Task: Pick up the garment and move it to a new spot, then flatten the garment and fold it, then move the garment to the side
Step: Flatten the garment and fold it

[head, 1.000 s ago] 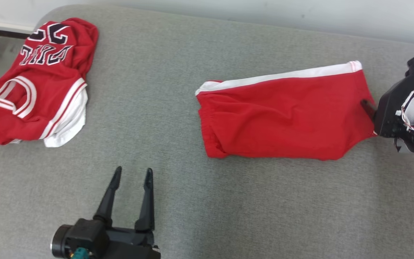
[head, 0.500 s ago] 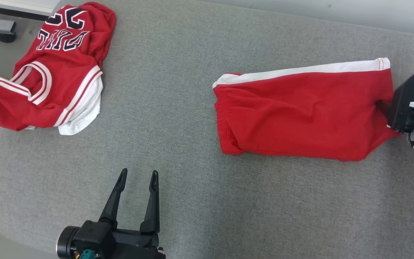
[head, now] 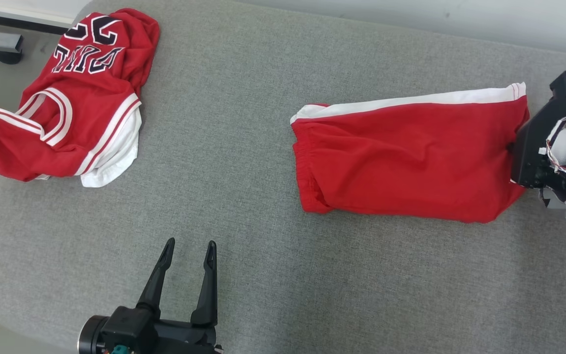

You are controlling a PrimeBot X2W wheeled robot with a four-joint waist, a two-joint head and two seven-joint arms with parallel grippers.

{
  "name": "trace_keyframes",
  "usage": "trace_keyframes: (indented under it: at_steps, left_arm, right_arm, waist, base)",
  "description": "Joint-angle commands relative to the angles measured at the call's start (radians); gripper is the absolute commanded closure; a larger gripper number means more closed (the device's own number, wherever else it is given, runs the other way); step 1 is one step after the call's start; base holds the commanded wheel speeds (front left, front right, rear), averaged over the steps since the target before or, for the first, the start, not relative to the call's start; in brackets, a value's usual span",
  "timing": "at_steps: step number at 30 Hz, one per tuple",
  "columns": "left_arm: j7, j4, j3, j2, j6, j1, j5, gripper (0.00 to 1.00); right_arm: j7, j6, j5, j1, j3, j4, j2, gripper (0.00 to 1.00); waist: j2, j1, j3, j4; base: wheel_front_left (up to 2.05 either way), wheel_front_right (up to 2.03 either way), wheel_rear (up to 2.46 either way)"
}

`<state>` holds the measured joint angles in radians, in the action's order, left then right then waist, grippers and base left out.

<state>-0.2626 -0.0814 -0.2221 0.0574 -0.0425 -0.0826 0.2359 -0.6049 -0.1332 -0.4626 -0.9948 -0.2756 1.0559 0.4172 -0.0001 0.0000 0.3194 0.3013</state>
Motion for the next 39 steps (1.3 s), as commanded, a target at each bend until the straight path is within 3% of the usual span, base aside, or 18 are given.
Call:
trace_keyframes:
  at_steps: [1, 18, 24, 33, 39]
  left_arm:
    - [-0.003, -0.003, 0.003, -0.004, 0.003, 0.013, -0.006, 0.00]
    - [-0.003, -0.035, 0.009, -0.007, 0.000, 0.017, 0.014, 0.00]
    - [-0.003, -0.049, 0.004, -0.007, -0.003, 0.022, 0.017, 0.00]
    - [-0.003, -0.064, 0.008, -0.007, -0.013, 0.025, 0.023, 0.00]
    - [-0.003, -0.061, -0.002, -0.007, -0.012, 0.037, 0.033, 0.00]
  right_arm:
    - [0.008, 0.005, 0.025, 0.046, 0.011, 0.022, 0.024, 1.00]
    - [0.139, 0.004, 0.212, 0.091, 0.215, -0.038, 0.061, 1.00]
    - [0.115, 0.004, 0.247, 0.123, 0.255, -0.131, -0.007, 1.00]
    - [-0.015, 0.004, 0.217, 0.210, 0.182, -0.380, -0.109, 1.00]
    - [-0.079, 0.004, 0.223, 0.238, 0.167, -0.463, -0.145, 1.00]
  waist:
    - [0.0001, 0.0000, -0.004, -0.004]
    - [0.0001, 0.0000, -0.062, -0.053]
    - [0.0001, 0.0000, -0.092, -0.059]
    - [0.0001, 0.0000, -0.127, -0.041]
    - [0.0001, 0.0000, -0.128, -0.006]
  base:
    - [0.00, 0.00, 0.00]
    - [0.00, 0.00, 0.00]
    - [0.00, 0.00, 0.00]
    - [0.00, 0.00, 0.00]
    - [0.00, 0.00, 0.00]
